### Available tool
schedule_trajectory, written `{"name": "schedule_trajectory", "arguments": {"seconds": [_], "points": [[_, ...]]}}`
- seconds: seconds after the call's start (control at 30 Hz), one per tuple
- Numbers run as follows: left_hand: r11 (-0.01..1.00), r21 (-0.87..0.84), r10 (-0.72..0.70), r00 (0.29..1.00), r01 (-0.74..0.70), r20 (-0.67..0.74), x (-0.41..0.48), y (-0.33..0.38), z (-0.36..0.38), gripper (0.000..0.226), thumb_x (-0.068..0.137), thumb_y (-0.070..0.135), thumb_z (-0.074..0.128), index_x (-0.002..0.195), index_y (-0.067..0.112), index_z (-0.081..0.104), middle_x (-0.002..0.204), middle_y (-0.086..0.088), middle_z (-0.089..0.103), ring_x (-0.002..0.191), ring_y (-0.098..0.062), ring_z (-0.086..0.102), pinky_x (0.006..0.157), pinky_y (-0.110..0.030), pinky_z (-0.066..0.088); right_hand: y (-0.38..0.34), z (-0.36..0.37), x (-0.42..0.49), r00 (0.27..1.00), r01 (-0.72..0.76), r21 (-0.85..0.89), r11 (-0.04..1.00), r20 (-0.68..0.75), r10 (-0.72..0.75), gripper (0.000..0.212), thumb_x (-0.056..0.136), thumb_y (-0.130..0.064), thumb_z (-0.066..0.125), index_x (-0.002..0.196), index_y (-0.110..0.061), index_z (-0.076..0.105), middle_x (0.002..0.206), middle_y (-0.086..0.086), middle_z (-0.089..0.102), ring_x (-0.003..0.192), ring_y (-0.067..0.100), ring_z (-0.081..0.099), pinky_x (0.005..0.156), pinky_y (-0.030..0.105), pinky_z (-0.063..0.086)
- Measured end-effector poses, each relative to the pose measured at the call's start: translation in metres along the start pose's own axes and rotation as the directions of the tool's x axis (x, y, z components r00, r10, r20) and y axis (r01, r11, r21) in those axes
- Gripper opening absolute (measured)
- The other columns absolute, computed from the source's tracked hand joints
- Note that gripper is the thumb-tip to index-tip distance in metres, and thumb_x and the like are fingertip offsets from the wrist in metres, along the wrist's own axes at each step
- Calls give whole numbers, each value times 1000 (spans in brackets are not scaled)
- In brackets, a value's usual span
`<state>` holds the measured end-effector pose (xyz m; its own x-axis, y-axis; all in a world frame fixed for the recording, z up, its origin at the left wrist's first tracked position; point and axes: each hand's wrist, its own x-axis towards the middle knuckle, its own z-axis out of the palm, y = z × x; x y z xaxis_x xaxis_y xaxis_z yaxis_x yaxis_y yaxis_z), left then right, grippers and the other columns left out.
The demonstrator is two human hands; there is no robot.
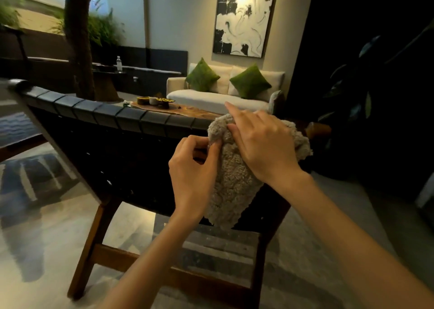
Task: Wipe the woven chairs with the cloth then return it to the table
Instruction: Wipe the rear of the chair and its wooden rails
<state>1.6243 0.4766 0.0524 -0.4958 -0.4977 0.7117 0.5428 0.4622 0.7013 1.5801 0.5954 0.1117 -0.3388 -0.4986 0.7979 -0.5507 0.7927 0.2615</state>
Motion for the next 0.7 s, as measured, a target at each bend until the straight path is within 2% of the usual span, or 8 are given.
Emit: {"name": "schedule_trajectory", "arguments": {"seconds": [0.23, 0.33, 0.47, 0.57, 0.7], "points": [[991, 108, -72, 996, 76, -43, 34, -25, -64, 3, 88, 24, 65, 90, 24, 63, 88, 7, 63, 80, -1, 60, 70, -10, 48, -69, 25, 43, 998, 0, -31, 1000, 57, 2, 58, 98, -47, 21, 134, -16, 53, 104, 2, 69, 87, 19, 65, 62, 31, 51], [987, 144, -66, 995, 76, -72, 49, -36, -88, 4, 89, 19, 65, 90, 21, 63, 88, 4, 63, 81, -3, 60, 71, -12, 49, -97, 37, 63, 992, 22, -7, 1000, 124, -21, 61, 97, -50, 18, 138, -16, 47, 109, 3, 67, 93, 20, 63, 65, 31, 51], [978, 198, -46, 992, 70, -120, 70, -54, -119, 4, 90, 14, 62, 93, 15, 64, 87, 3, 63, 82, -6, 61, 72, -15, 50, -134, 56, 88, 991, 57, 44, 997, 121, -62, 51, 99, -49, 31, 131, -15, 52, 109, 4, 66, 93, 20, 63, 67, 30, 51], [967, 225, -78, 980, 119, -185, 87, -69, -139, 5, 91, 14, 61, 92, 19, 61, 82, 11, 60, 80, -2, 60, 70, -11, 49, -164, 69, 113, 980, 79, 121, 990, 175, -100, 47, 101, -46, 27, 126, -14, 51, 108, 4, 62, 94, 20, 60, 68, 30, 47], [932, 287, -150, 956, 222, -251, 115, -88, -175, 7, 92, 20, 59, 98, 17, 60, 83, 13, 56, 79, 1, 56, 67, -12, 46, -203, 86, 151, 956, 153, 256, 955, 208, -209, 45, 103, -41, 25, 129, -11, 45, 123, 8, 56, 110, 24, 54, 81, 33, 47]]}}
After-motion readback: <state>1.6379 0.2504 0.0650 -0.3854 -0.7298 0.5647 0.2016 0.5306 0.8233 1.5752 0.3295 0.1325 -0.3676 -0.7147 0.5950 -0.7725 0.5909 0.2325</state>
